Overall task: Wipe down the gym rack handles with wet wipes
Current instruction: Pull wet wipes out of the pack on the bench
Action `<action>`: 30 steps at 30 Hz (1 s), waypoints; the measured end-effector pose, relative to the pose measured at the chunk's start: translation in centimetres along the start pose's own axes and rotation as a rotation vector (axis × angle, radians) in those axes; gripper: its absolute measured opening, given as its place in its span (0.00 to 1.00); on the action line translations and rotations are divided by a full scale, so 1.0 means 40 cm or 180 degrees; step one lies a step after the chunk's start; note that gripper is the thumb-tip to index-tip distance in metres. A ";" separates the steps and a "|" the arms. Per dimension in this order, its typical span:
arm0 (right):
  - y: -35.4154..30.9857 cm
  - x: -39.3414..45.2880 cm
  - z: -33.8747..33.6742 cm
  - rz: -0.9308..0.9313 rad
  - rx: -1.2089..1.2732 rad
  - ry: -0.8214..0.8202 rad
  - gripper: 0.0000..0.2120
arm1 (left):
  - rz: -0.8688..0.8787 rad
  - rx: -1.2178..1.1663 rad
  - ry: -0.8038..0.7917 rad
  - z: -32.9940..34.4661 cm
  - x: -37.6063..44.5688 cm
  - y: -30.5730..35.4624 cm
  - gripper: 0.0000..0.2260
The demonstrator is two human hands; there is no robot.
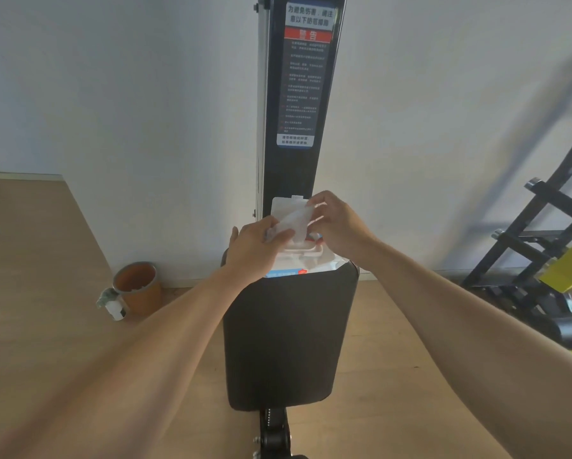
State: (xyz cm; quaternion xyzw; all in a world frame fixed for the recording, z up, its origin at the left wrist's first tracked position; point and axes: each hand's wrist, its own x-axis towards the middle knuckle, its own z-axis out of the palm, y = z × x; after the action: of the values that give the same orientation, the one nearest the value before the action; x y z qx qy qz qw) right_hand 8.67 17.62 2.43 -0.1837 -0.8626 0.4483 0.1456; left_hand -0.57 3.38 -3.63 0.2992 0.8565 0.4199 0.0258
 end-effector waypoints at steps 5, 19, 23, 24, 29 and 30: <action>-0.024 -0.011 -0.012 -0.1161 -0.1492 0.0193 0.11 | 0.0097 0.0200 0.0071 0.005 0.005 -0.005 0.16; -0.004 0.003 -0.003 -0.1184 -0.2808 0.0349 0.13 | -0.0056 -0.0248 -0.0102 -0.010 -0.005 -0.001 0.19; -0.013 -0.010 -0.008 -0.1258 -0.2776 0.0279 0.12 | -0.0096 -0.0270 -0.0017 -0.006 -0.003 -0.005 0.15; -0.016 -0.014 -0.008 -0.1304 -0.2756 0.0259 0.12 | -0.0061 -0.0275 0.0020 -0.004 -0.003 -0.004 0.14; -0.017 -0.015 -0.002 -0.1399 -0.2525 0.0607 0.09 | -0.0092 -0.0162 0.0051 0.003 0.003 -0.005 0.14; -0.017 -0.016 -0.001 -0.1400 -0.2461 0.0706 0.08 | -0.0082 -0.0139 0.0054 0.002 0.002 -0.004 0.14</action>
State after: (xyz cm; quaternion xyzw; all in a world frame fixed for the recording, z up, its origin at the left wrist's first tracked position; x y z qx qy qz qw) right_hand 9.12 17.01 2.94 -0.0840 -0.9643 0.0295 0.2495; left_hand -0.67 3.41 -3.79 0.2839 0.8511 0.4406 0.0305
